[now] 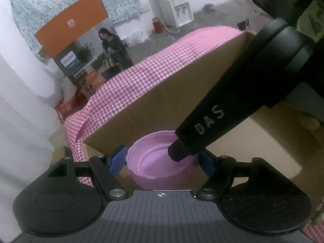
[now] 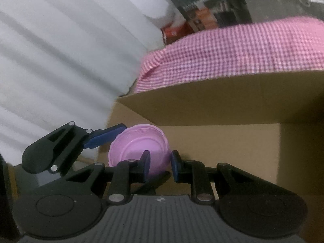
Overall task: Organize rigid objects
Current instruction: 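Carry the pink lid with the right gripper into the box and release, then move the right gripper back to the black electrical tape roll, then close the right gripper on the black tape roll's rim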
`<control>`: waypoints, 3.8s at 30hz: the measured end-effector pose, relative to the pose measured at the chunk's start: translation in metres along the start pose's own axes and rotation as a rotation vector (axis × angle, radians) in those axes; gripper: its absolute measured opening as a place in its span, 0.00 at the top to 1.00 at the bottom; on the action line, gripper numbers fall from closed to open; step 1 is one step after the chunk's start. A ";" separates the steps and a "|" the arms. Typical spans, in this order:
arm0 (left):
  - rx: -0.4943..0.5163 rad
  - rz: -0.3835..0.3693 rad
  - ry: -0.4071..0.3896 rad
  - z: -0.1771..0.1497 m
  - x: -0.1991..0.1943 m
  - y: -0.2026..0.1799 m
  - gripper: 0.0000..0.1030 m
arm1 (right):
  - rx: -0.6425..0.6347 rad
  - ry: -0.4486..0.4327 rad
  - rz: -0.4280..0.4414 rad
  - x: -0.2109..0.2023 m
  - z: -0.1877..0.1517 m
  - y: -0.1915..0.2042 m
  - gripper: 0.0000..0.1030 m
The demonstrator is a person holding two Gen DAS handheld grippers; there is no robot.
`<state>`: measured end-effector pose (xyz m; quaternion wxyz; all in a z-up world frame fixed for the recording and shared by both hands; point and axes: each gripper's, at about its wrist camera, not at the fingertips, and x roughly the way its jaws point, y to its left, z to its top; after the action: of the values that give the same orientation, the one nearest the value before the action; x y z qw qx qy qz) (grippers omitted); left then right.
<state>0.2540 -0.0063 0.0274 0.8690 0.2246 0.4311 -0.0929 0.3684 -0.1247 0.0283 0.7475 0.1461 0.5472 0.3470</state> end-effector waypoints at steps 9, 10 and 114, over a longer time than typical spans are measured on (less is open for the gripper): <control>0.021 0.033 0.072 0.002 0.025 0.002 0.26 | 0.053 0.054 -0.007 0.031 0.009 -0.014 0.77; 0.015 0.030 0.076 0.002 0.025 0.003 0.26 | 0.058 0.057 -0.008 0.034 0.010 -0.015 0.77; -0.201 -0.220 -0.054 -0.177 -0.068 -0.100 0.35 | -0.277 -0.083 -0.196 -0.030 -0.276 0.043 0.74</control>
<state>0.0517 -0.0137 -0.0429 0.8830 0.0855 0.4365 -0.1500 0.0947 -0.1589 -0.0234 0.8127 0.0021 0.4745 0.3382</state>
